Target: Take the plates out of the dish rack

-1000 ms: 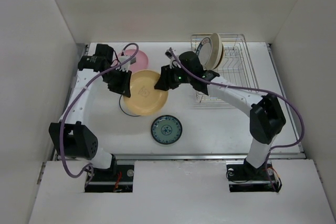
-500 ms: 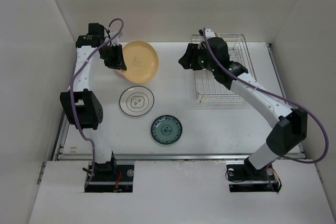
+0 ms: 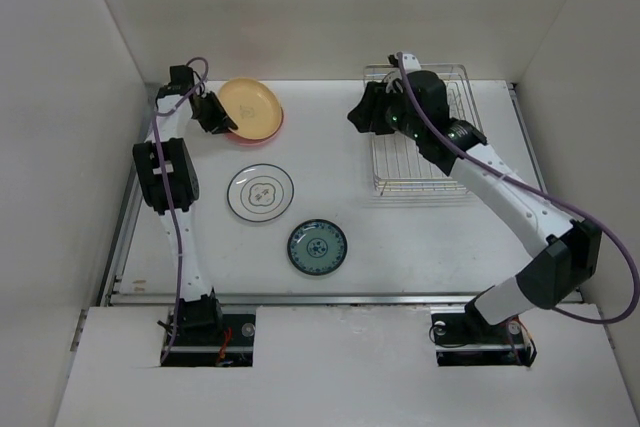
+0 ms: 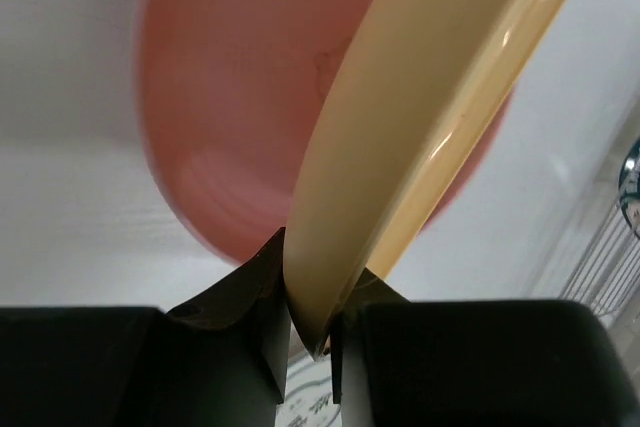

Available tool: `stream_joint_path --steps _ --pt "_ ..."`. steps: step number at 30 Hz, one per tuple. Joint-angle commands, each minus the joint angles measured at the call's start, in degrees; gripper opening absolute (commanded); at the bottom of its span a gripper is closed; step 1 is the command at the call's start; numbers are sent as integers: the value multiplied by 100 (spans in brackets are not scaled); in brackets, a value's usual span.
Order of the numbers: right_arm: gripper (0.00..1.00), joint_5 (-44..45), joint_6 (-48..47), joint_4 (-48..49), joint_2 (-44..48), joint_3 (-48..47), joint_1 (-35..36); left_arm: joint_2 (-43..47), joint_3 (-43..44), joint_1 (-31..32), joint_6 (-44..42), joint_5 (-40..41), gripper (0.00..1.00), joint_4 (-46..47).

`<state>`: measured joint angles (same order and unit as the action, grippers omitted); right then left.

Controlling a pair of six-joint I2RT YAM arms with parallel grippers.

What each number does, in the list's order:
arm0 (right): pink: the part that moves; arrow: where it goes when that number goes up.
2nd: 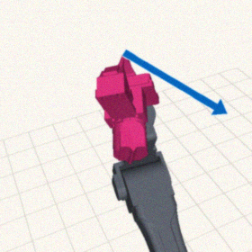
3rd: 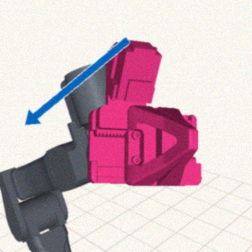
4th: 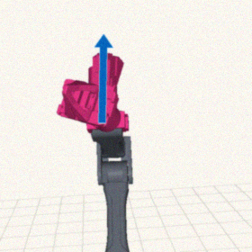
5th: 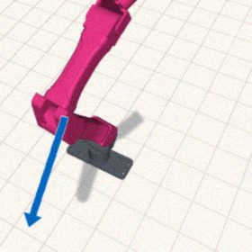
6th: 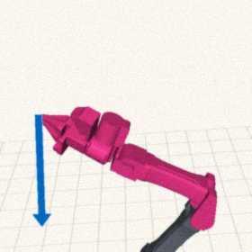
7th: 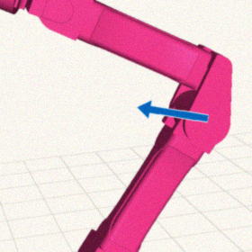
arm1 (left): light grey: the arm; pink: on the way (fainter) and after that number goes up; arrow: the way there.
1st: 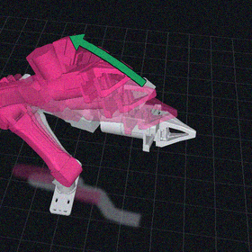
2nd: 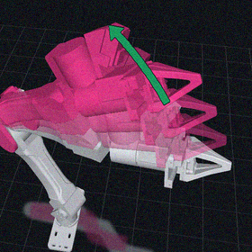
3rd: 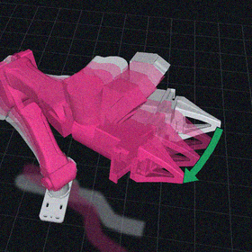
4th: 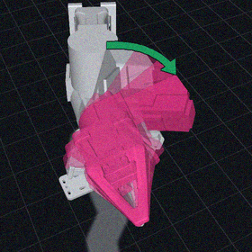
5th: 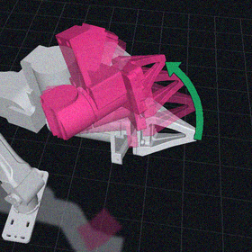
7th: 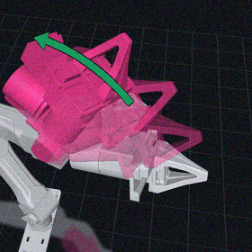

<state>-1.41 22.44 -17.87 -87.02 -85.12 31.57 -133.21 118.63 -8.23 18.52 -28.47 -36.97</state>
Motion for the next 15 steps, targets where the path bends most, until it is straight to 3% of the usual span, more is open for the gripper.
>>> stream_joint_path --steps 1,4,6,7,10,12,15 --pt "58 79 -64 47 440 57 42 -249 468 6 827 -89 0 411" --pt "58 79 -64 -6 564 188 42 -469 582 -47 951 25 4 288" --pt "58 132 -64 -6 721 241 42 -469 582 -47 951 226 11 173" --pt "58 184 -64 -6 722 294 42 -469 582 -47 873 228 28 60" --pt "58 185 -117 -6 845 294 42 -469 582 -47 732 280 48 -117" --pt "58 185 -117 -6 845 294 42 -469 582 -47 636 385 56 -328" --pt "58 132 -117 -6 897 294 42 -417 582 -47 451 500 58 -512"
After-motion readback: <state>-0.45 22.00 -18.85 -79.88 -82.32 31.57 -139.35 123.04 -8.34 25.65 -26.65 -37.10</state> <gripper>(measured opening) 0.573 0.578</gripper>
